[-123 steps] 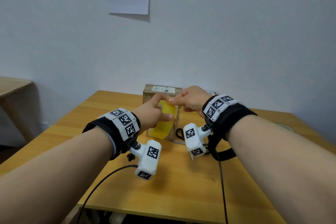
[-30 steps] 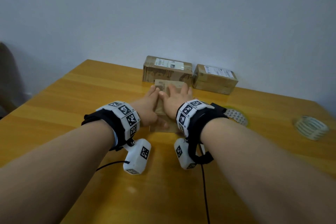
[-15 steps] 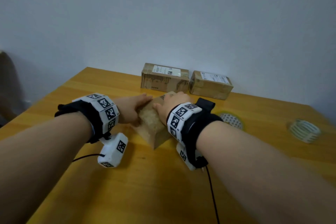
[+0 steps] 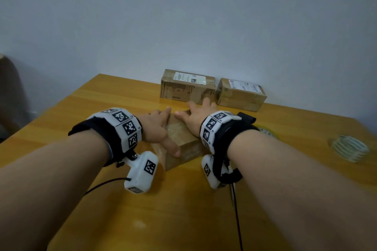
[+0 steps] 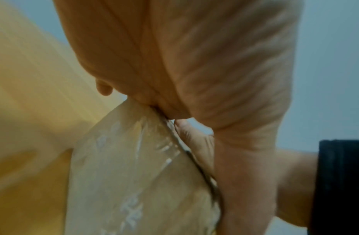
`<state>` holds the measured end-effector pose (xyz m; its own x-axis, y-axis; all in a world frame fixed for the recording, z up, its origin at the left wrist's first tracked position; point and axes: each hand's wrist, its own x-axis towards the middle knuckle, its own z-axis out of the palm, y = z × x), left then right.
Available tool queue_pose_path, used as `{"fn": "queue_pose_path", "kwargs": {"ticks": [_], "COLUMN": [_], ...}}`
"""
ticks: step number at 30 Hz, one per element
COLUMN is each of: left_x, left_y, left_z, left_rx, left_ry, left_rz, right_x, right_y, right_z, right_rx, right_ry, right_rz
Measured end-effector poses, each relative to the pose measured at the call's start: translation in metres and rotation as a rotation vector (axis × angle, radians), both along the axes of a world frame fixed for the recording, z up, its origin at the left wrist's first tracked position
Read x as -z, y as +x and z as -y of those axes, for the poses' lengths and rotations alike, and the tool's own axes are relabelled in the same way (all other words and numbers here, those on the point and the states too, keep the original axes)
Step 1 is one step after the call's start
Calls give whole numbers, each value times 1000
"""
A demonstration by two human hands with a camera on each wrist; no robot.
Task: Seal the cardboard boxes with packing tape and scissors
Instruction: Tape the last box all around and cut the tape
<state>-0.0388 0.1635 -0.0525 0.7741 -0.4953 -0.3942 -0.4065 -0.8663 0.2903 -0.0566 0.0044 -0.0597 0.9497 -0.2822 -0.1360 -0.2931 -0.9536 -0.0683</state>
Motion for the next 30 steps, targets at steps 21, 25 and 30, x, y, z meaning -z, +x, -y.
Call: {"fn": "queue_pose_path", "kwargs": {"ticks": [21,25,30], "left_x": [16,18,3], "left_y": [-21,-25,-29], "left_z": [44,41,29], "left_rx": [82,66,40], "left_ry": [148,95,-119], "left_rz": [264,312,206], "right_x": [5,11,6], "right_y": [-10,-15,-35], "right_z": [51,53,50], "right_rx": [-49,-15,59], "right_ry": [342,381,767], "right_rz": [-114,-46,3]}}
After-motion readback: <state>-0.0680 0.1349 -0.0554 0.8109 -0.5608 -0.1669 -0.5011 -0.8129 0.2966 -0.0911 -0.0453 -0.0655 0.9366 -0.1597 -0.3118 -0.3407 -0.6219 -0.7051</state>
